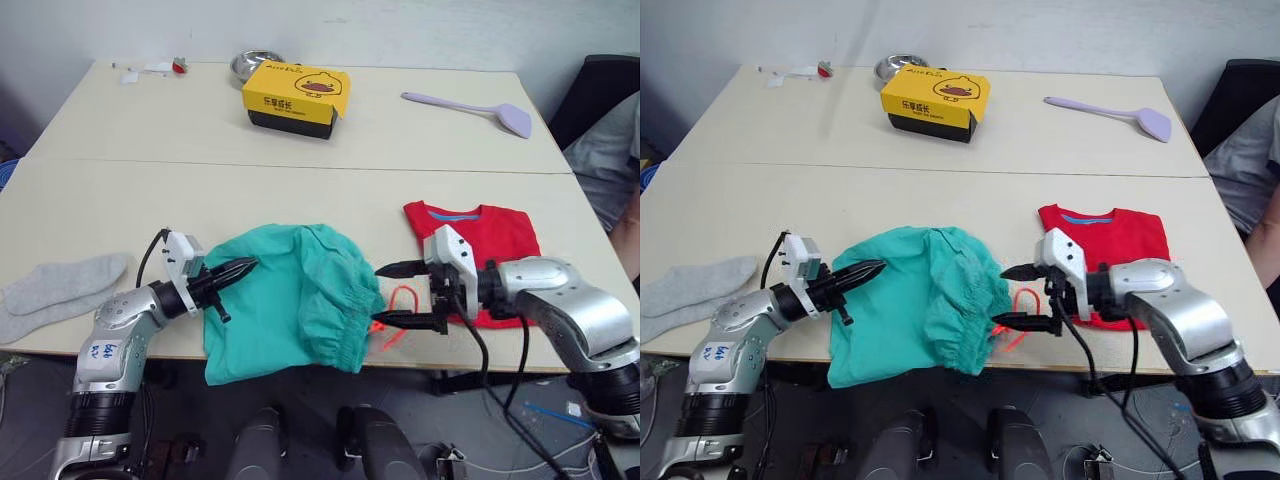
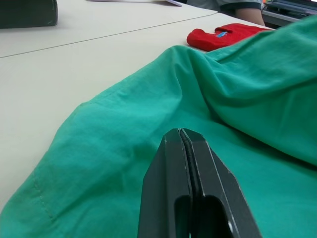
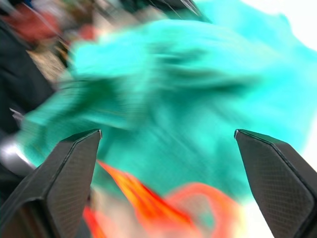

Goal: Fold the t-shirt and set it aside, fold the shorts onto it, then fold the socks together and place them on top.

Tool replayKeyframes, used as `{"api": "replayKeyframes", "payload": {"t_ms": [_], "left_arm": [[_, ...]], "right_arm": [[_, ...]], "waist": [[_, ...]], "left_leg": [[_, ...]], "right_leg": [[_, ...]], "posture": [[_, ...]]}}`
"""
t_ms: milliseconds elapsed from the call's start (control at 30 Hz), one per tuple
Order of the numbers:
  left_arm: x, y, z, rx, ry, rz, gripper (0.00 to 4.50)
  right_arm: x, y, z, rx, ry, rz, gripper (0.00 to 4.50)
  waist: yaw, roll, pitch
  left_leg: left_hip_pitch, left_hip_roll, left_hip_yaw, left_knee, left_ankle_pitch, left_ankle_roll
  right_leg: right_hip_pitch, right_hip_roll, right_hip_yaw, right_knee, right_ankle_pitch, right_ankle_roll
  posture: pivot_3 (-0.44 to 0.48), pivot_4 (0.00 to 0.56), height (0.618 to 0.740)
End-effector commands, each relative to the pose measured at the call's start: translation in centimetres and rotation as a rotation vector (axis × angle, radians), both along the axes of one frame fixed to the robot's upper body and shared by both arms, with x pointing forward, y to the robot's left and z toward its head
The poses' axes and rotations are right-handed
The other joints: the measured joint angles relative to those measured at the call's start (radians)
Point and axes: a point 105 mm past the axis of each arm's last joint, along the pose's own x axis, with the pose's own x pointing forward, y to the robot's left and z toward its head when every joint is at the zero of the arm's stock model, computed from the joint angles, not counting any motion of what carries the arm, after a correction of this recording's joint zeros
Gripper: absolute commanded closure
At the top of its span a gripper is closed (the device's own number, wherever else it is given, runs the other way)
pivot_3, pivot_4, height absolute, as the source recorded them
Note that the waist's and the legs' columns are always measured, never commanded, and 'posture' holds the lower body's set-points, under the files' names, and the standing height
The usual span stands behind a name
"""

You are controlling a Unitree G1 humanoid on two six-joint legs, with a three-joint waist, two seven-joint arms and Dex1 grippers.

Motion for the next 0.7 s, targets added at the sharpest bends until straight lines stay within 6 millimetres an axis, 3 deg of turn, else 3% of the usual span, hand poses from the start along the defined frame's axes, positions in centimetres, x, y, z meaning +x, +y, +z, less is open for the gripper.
{"api": "replayKeyframes", "payload": {"t_ms": [33,133,200,367,567,700], "left_arm": [[0.1,-1.1,1.1,0.002,-0.054,-0.058,4.50],[0.2,-1.5,1.0,0.009,-0.050,-0.079,4.50],[0.3,-1.5,1.0,0.009,-0.050,-0.085,4.50],[0.3,-1.7,0.9,0.008,-0.048,-0.099,4.50],[0.3,-2.1,0.7,0.013,-0.044,-0.118,4.50],[0.2,-2.1,0.6,0.024,-0.042,-0.126,4.50]], "right_arm": [[-1.1,-4.1,3.0,0.018,0.184,-0.029,0.10],[-3.2,-5.4,3.7,-0.011,0.325,0.020,0.10],[-2.8,-5.8,3.8,-0.024,0.276,-0.021,0.10],[-3.8,-4.1,4.5,0.064,0.285,-0.033,0.10],[-3.7,-2.0,1.1,0.095,0.497,-0.237,0.10],[-4.2,0.0,0.1,0.134,0.582,-0.239,0.10]], "waist": [[0.008,0.004,0.003],[0.015,0.004,0.003],[0.014,0.004,0.002],[0.019,0.004,0.003],[0.021,0.002,0.002],[0.019,0.002,0.002]], "left_leg": [[-0.001,-0.001,0.000,0.000,0.000,0.001],[0.000,0.000,0.001,0.000,0.000,0.001],[0.000,0.002,0.000,0.000,-0.001,0.000],[0.000,0.002,0.001,0.001,-0.001,-0.001],[-0.001,0.002,0.001,0.001,-0.001,-0.001],[-0.001,0.002,0.001,0.001,0.000,-0.001]], "right_leg": [[0.000,0.000,0.000,0.000,0.000,0.000],[0.000,0.001,0.000,-0.001,0.000,0.000],[0.000,0.003,0.000,-0.001,-0.001,-0.001],[-0.001,0.003,0.001,0.000,-0.001,-0.001],[0.000,0.002,0.001,0.000,0.000,0.000],[-0.001,0.002,0.001,0.000,0.000,0.000]], "posture": [[0.000,0.150,0.740],[0.000,0.150,0.740],[0.000,0.150,0.740],[0.000,0.150,0.740],[0.000,0.150,0.740],[0.000,0.150,0.740]]}}
